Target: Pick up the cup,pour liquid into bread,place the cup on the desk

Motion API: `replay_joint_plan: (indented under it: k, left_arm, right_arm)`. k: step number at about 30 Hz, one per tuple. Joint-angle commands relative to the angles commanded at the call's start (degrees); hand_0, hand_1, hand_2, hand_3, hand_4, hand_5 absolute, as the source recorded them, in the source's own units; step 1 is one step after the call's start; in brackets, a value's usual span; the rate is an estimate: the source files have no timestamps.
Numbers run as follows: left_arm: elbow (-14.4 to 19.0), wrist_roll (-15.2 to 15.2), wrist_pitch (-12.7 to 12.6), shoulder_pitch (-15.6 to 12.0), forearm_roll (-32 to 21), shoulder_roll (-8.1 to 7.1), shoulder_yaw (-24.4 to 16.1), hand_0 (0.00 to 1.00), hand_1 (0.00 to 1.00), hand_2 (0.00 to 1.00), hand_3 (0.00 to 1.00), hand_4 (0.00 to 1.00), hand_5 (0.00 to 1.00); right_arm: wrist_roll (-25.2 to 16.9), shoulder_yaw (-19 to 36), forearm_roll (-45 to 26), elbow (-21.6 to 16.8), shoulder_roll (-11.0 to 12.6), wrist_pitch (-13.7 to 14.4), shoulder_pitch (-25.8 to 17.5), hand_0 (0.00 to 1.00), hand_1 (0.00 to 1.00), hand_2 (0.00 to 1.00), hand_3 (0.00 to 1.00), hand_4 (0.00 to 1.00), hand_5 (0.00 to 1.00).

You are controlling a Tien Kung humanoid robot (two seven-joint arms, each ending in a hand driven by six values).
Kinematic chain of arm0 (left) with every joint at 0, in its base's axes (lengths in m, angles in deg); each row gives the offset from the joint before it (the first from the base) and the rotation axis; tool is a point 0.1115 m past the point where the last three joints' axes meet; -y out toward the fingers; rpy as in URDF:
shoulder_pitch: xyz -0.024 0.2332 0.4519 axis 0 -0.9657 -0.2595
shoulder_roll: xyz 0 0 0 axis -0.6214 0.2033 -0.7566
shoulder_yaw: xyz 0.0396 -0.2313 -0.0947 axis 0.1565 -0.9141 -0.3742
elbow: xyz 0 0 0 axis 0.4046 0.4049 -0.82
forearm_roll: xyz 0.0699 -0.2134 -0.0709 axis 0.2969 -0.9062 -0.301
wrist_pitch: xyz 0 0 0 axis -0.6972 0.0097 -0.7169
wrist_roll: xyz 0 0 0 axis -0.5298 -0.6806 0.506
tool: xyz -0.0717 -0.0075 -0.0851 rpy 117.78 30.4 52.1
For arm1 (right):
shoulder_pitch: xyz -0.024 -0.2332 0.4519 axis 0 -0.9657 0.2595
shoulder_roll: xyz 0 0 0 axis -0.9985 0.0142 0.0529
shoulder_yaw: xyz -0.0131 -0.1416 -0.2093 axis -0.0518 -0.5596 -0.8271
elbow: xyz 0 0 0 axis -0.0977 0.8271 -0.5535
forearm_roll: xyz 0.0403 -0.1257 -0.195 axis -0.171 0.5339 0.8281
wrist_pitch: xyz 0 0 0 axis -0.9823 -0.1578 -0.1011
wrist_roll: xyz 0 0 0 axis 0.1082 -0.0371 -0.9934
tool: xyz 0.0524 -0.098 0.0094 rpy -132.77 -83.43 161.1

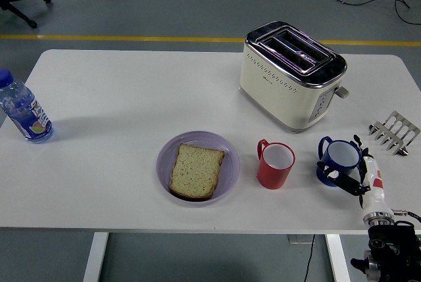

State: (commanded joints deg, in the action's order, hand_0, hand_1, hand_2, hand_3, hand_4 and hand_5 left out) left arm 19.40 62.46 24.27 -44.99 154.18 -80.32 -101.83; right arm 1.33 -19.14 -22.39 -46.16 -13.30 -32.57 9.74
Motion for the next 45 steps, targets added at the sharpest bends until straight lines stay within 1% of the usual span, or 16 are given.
replay_joint_plan:
  k: [7,8,13,14,19,20,25,26,31,32,37,38,43,44,45]
  left_arm:
    - [0.0,0.0,0.06,0.01,0.05,0.07,-0.01,0.341,0.336,0.426,0.714,0.537,0.998]
    - [0.0,0.0,0.06,0.01,0.03,0.07,0.0,0.341,0.338,0.426,0.713,0.537,0.998]
    - [0.0,0.06,0.03,0.07,-0.14,0.12,0.11,0.341,0.338,0.426,0.713,0.537,0.998]
    - [0.0,0.08,0.04,0.11,-0.18,0.12,0.18,0.341,0.337,0.426,0.713,0.537,0.998]
    - [0.0,0.12,0.03,0.16,-0.34,0.15,0.34,0.341,0.337,0.426,0.713,0.537,0.998]
    - [0.0,0.14,0.01,0.15,-0.41,0.15,0.39,0.342,0.338,0.426,0.712,0.533,0.998]
    - [0.0,0.13,0.03,0.29,-0.47,0.18,0.57,0.342,0.338,0.426,0.712,0.533,0.998]
    - [0.0,0.13,0.02,0.36,-0.45,0.16,0.53,0.342,0.336,0.426,0.71,0.532,0.998]
    - [0.0,0.15,0.01,0.57,-0.57,0.19,0.6,0.342,0.336,0.426,0.71,0.532,0.998]
    - [0.0,0.16,0.01,0.58,-0.61,0.19,0.64,0.342,0.337,0.426,0.708,0.531,0.998]
    - [0.0,0.12,0.09,0.43,-0.34,0.22,0.55,0.342,0.337,0.426,0.708,0.531,0.998]
    - [0.0,0.12,0.07,0.37,-0.37,0.22,0.6,0.343,0.337,0.426,0.707,0.529,0.998]
    - [0.0,0.1,0.0,0.22,-0.36,0.28,0.68,0.343,0.337,0.426,0.707,0.529,0.998]
    - [0.0,0.1,-0.03,0.21,-0.35,0.29,0.68,0.343,0.337,0.428,0.707,0.527,0.998]
    - [0.0,0.11,-0.06,0.19,-0.4,0.3,0.74,0.343,0.337,0.428,0.707,0.527,0.998]
  right_arm:
    - [-0.1,-0.17,-0.56,1.29,-0.03,0.45,0.64,0.932,0.848,0.941,0.998,0.998,0.151]
    - [-0.15,-0.19,-0.66,1.38,-0.03,0.5,0.68,0.912,0.825,0.934,0.998,0.998,0.143]
    - [-0.96,-0.62,-1.68,1.74,0.0,0.97,1.02,0.912,0.825,0.934,0.998,0.998,0.143]
    - [-1.41,-0.65,-2.23,1.8,-0.05,1.24,1.1,0.835,0.786,0.89,0.932,0.998,0.14]
    - [-1.85,-0.75,-3.53,2.13,-0.07,1.47,1.33,0.835,0.786,0.89,0.932,0.998,0.14]
    - [-1.39,-0.66,-3.54,2.42,-0.07,1.0,1.46,0.773,0.726,0.78,0.839,0.984,0.128]
    - [-0.92,-0.6,-3.12,3.73,0.03,0.68,2.31,0.773,0.726,0.78,0.839,0.984,0.128]
    - [-0.88,-0.55,-3.1,3.85,0.03,0.66,2.48,0.736,0.7,0.729,0.781,0.984,0.141]
    - [-1.19,-0.48,-3.46,4.1,0.09,0.66,2.89,0.736,0.7,0.729,0.781,0.984,0.141]
    - [-1.28,-0.5,-3.51,4.12,0.09,0.68,2.91,0.669,0.673,0.687,0.745,0.953,0.136]
    - [-1.74,-0.77,-4.58,4.47,0.09,0.66,2.87,0.669,0.673,0.687,0.745,0.953,0.136]
    - [-1.51,-0.8,-4.94,4.53,0.12,0.37,2.83,0.591,0.609,0.636,0.704,0.875,0.117]
    - [-0.64,-0.71,-5.98,4.66,0.13,-0.28,2.68,0.591,0.609,0.636,0.704,0.875,0.117]
    - [-0.59,-0.64,-6.0,4.57,0.13,-0.29,2.64,0.558,0.551,0.591,0.65,0.839,0.094]
    - [-0.52,-0.46,-6.18,4.22,0.19,-0.36,2.52,0.558,0.551,0.591,0.65,0.839,0.094]
